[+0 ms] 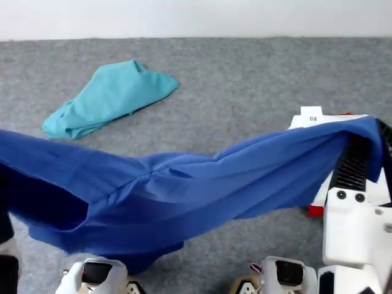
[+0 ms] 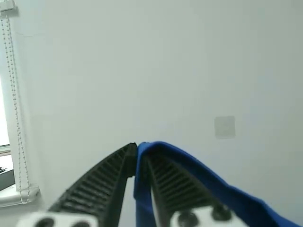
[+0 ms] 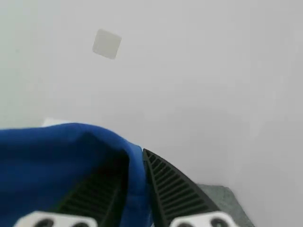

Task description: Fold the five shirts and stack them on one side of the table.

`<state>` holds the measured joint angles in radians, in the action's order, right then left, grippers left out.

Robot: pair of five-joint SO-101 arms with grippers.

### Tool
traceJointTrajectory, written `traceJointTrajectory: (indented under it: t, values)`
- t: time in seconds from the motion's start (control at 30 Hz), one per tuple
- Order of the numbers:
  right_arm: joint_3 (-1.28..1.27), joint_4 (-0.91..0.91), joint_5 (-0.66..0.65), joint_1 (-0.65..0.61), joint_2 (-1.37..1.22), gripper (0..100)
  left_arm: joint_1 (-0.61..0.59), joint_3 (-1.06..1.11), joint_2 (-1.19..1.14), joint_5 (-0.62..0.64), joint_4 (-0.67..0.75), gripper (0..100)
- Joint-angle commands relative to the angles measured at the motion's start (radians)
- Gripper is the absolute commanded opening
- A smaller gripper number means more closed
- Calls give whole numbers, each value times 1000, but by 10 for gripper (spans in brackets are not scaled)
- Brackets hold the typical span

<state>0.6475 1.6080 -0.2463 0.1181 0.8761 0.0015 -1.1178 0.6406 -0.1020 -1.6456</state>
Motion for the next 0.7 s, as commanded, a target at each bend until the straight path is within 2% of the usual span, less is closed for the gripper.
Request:
traceJointTrajectory:
  t: [0.0, 0.23, 0.67]
  values:
    - [-12, 12, 12, 2, -38, 9, -5, 19, -12, -5, -6, 13]
    - [-115, 1, 12, 1, -35, 9, -5, 27, -21, -6, -8, 13]
    - [-448, -165, 8, -1, -28, 9, -3, 268, -20, -15, 2, 13]
